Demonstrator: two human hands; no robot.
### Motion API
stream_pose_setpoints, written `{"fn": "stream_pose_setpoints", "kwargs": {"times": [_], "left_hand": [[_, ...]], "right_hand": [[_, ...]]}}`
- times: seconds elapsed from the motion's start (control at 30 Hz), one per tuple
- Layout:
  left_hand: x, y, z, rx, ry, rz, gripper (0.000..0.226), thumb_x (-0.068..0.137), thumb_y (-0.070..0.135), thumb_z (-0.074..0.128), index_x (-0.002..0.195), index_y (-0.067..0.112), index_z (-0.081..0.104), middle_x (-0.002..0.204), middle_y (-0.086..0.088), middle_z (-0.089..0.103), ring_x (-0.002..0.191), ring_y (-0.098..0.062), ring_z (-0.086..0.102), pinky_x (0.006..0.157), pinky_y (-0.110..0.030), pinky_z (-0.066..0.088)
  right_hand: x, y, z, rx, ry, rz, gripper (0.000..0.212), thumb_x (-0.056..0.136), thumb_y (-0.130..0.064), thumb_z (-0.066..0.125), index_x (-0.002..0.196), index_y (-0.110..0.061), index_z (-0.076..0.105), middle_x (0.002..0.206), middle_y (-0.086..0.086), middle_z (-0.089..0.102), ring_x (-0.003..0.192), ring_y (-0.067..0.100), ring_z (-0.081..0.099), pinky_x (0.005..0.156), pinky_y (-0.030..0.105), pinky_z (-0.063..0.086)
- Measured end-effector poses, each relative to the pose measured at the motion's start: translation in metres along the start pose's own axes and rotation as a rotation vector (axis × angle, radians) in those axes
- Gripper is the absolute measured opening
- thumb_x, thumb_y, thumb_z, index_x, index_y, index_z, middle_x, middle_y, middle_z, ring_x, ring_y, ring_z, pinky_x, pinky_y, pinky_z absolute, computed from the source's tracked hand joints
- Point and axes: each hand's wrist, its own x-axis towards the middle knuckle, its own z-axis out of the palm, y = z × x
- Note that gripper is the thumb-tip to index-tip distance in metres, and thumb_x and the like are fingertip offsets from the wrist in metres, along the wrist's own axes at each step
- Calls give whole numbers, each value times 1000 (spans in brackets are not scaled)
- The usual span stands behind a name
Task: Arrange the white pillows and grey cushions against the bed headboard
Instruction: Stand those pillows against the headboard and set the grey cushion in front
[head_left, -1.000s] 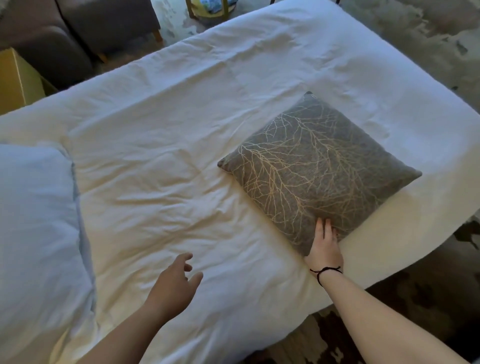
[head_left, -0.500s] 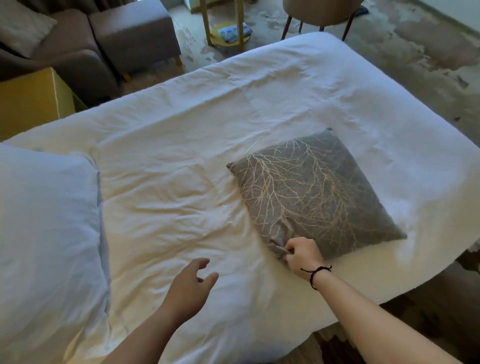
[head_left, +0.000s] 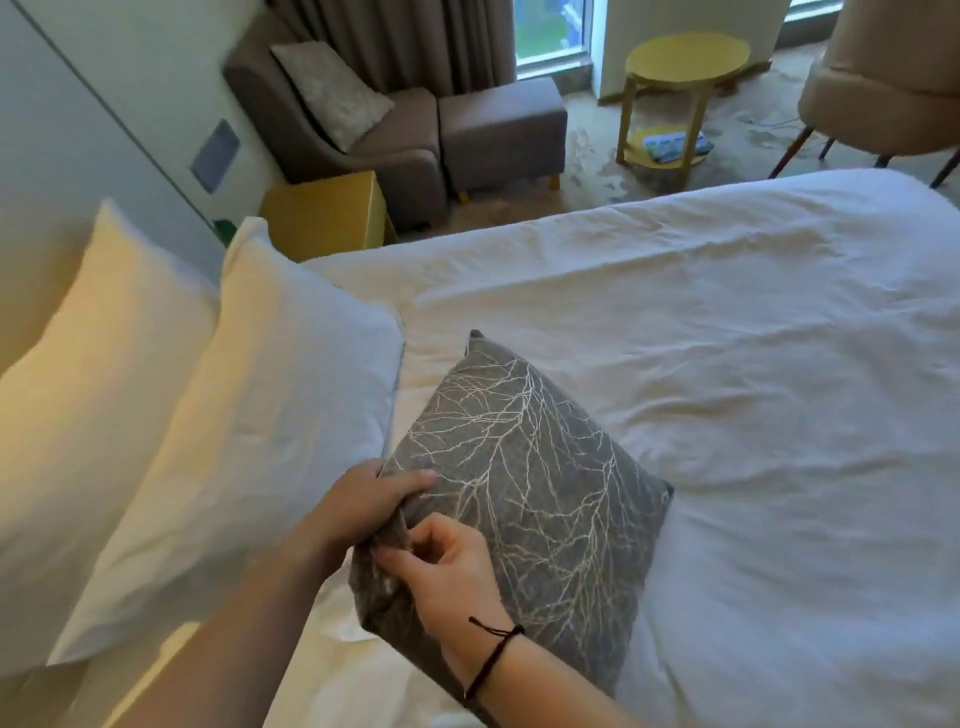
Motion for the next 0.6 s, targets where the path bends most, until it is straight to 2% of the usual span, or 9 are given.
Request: {"fn": "stream_pose_setpoints", "kwargs": {"times": [0.07,0.17,0.23,0.3,0.37,0.43,0.5,0.57,0.6], "left_hand": [[-7,-5,-2,13,-10,6,15,74,37,77,61,35,72,54,8,66,49,-3,60,47,-16,44],[-15,-23,14,134,13,10,20,65,45,77,52,40,62,45,18,53,44,4,48,46,-17,36],[-19,-35,22,158,48,10,21,63,51,77,61,35,63,56,18,60,54,7,55,51,-17,38],[-25,-39,26,165,54,25,22,67,51,77,75,35,66,72,18,67,71,5,61,63,-21,45],[-31,-38,29,231,14,95,15,77,44,73,76,32,64,75,15,67,74,0,62,68,-25,47],[-35,-34,34,307,-3,153,22,83,37,68,68,25,56,68,9,60,68,-6,57,63,-26,42],[-36,-30,40,323,10,190,30,85,33,65,61,24,51,62,8,55,63,-7,53,57,-25,36],[-37,-29,44,320,39,231,37,86,31,64,54,25,45,55,11,50,58,-7,49,54,-26,32],[-37,-30,45,319,52,245,38,86,32,63,54,24,43,54,10,48,57,-9,48,54,-28,33]], "right_hand": [[-5,1,-2,-89,-100,11,20,73,-8,78,63,-20,66,62,3,69,60,14,64,65,32,55],[6,-16,-32,-278,-203,106,16,78,-8,77,68,-17,68,65,4,71,59,15,67,65,33,59],[27,-41,-61,-671,-203,1,8,79,-23,78,81,-20,71,77,0,73,70,11,67,73,34,59],[48,-69,-82,-1165,-337,-130,26,85,-30,71,110,-30,65,103,-8,68,91,7,63,83,31,56],[66,-86,-90,-1592,-548,-234,59,86,-12,63,134,-39,43,133,-6,52,118,15,51,99,35,46],[78,-95,-86,-1841,-674,-347,87,82,-2,60,147,-41,18,156,-2,25,142,23,25,115,45,25],[88,-101,-74,-1989,-782,-403,101,82,-7,66,151,-42,0,163,-5,4,149,21,2,120,51,7],[99,-107,-62,-2106,-890,-330,97,80,-20,75,151,-41,12,161,-4,13,149,23,3,119,55,7],[104,-110,-56,-2149,-930,-297,85,76,-29,79,145,-38,29,155,-1,29,145,25,17,117,55,15]]}}
